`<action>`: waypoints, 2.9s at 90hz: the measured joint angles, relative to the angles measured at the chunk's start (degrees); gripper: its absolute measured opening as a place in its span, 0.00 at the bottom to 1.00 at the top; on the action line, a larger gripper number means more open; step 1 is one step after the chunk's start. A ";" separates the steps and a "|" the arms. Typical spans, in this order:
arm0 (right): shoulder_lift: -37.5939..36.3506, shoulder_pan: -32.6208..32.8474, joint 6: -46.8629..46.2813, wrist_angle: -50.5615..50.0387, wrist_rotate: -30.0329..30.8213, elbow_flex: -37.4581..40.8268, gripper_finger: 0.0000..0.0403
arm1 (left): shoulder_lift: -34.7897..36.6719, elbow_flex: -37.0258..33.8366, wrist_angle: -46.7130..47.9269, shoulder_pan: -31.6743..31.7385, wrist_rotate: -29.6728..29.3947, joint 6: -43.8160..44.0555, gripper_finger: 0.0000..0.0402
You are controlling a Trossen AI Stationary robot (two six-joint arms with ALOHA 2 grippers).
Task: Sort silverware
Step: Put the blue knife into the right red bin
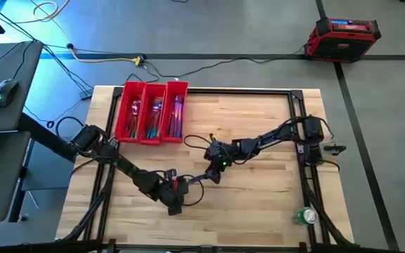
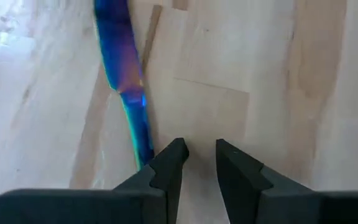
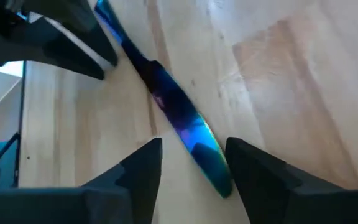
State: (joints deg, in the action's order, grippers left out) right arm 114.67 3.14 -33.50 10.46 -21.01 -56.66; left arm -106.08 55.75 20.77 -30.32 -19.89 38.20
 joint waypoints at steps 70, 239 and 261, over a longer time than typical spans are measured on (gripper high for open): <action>3.06 2.23 -2.28 4.60 -4.82 -0.02 0.44 | -5.32 0.04 -13.75 5.41 -3.66 -7.38 0.19; 4.14 0.47 -3.17 -1.64 -5.41 -4.44 0.44 | -5.60 0.00 -18.16 5.57 -3.60 -10.26 0.19; 7.74 1.66 -6.35 0.79 -6.82 -6.99 0.44 | -6.77 0.05 -20.04 5.66 -4.61 -10.37 0.14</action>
State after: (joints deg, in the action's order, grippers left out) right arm 122.42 4.80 -39.84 11.25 -27.82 -63.65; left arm -112.85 55.79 0.73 -24.66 -24.49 27.83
